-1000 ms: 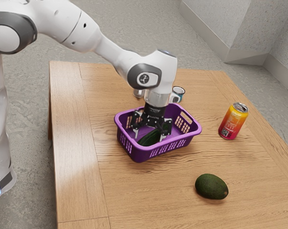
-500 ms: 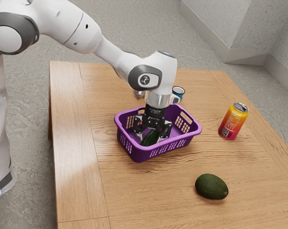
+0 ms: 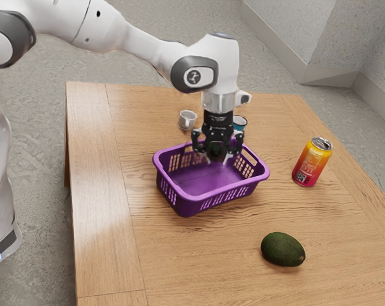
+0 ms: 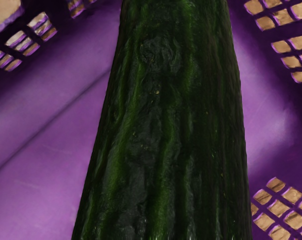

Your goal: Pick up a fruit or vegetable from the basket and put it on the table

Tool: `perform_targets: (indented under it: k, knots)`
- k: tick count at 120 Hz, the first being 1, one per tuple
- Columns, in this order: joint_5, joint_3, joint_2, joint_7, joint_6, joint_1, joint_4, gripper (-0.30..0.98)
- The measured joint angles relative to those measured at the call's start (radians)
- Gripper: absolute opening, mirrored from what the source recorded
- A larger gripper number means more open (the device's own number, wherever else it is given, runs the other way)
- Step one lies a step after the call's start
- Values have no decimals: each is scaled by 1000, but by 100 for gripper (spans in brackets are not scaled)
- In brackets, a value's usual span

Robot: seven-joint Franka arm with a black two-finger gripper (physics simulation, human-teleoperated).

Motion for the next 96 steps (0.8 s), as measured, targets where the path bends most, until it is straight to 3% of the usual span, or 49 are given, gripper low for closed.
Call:
perform_targets:
  k: [26, 39, 54, 69, 80, 96]
  knots:
    - [216, -2, -57, -36, -101, -56, 265, 16]
    - [280, 3, -25, -43, -141, -46, 335, 15]
    - [296, -29, -9, -57, -166, -70, 364, 15]
    - [294, -54, 61, -78, -165, -225, 415, 15]
    - [294, -62, 176, -86, -159, -317, 535, 14]
    - [285, -60, 264, -92, -146, -228, 600, 14]
